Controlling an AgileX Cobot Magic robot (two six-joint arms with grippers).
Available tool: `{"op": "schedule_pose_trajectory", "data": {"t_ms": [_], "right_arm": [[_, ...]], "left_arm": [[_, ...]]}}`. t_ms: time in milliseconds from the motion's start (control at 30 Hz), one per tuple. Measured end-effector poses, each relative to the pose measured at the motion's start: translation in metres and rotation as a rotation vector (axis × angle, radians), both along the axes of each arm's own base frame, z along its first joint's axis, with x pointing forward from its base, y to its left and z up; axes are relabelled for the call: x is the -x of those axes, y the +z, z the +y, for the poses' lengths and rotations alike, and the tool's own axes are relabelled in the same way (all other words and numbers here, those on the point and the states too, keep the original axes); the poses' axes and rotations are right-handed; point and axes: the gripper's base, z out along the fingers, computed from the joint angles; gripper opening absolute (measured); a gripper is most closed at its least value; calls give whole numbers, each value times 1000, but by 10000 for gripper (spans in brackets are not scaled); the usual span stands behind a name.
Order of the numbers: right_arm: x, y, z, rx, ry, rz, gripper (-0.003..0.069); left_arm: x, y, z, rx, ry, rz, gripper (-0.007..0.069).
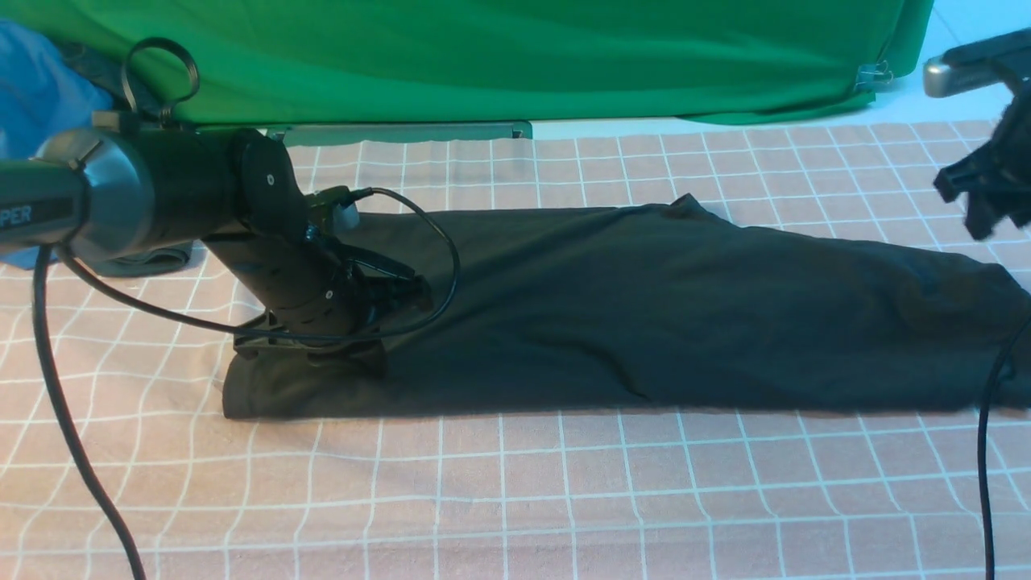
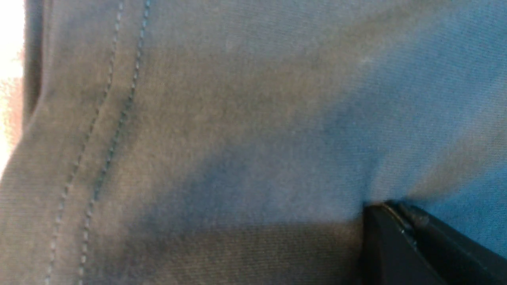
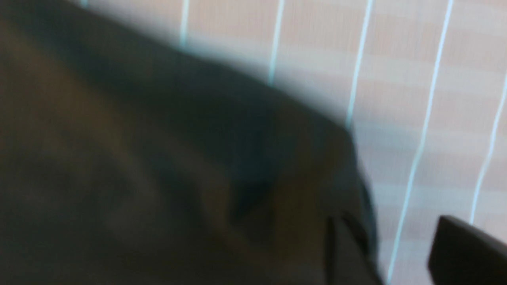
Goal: Fold a long-sleeved shirt over a pink coffee tablecloth.
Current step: 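Pull the folded dark garment lengthwise by its ends to straighten it flat on the table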
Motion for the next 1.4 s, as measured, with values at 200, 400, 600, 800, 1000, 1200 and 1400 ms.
{"op": "schedule_pose_trajectory", "data": {"t_ms": [200,400,600,800,1000,1200,1400], "right_arm": [[29,11,12,-108,-14,46,43],[70,-12,-5,-134,-91,164,38],[82,-41,-34,-146,-213,167,211],[75,-51,-39,-141,-226,99,419],[71,-76,-40,-152,-221,166,401],[70,-81,-39,-152,-162,188,106],[69,-70,-54,-147,-171,194,36]], "left_arm": [[1,2,0,3,-3,-1,13],[4,18,1,11,-2,-44,13],[5,14,1,6,-4,-36,13],[4,12,1,5,-2,-40,13],[4,12,1,6,-1,-44,13],[4,12,1,6,-1,-44,13],[4,11,1,6,0,-42,13]]}}
